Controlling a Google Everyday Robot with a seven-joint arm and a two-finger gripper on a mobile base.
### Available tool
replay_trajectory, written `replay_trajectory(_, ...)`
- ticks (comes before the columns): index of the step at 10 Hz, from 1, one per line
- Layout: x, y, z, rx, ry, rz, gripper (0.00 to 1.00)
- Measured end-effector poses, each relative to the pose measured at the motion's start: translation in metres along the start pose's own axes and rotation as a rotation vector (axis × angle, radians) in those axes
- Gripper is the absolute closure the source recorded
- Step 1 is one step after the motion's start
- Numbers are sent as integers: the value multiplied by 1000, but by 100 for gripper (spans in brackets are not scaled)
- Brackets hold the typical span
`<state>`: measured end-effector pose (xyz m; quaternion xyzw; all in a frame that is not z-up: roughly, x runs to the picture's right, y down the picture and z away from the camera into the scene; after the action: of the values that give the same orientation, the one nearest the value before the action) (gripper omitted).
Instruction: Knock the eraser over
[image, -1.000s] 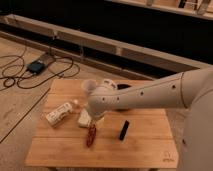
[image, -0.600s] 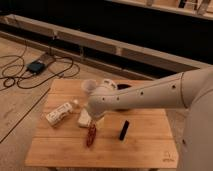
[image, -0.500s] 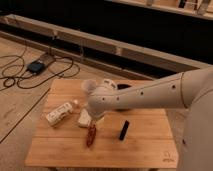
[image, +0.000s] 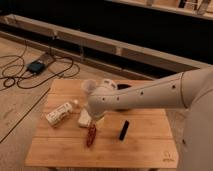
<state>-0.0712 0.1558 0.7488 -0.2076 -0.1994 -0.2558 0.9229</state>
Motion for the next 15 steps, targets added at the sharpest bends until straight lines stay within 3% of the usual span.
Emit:
replay_trajectory(11,0,0,0,0,0,0,20)
replay_trajectory(15,14,-2,-3,36,18,-73,20)
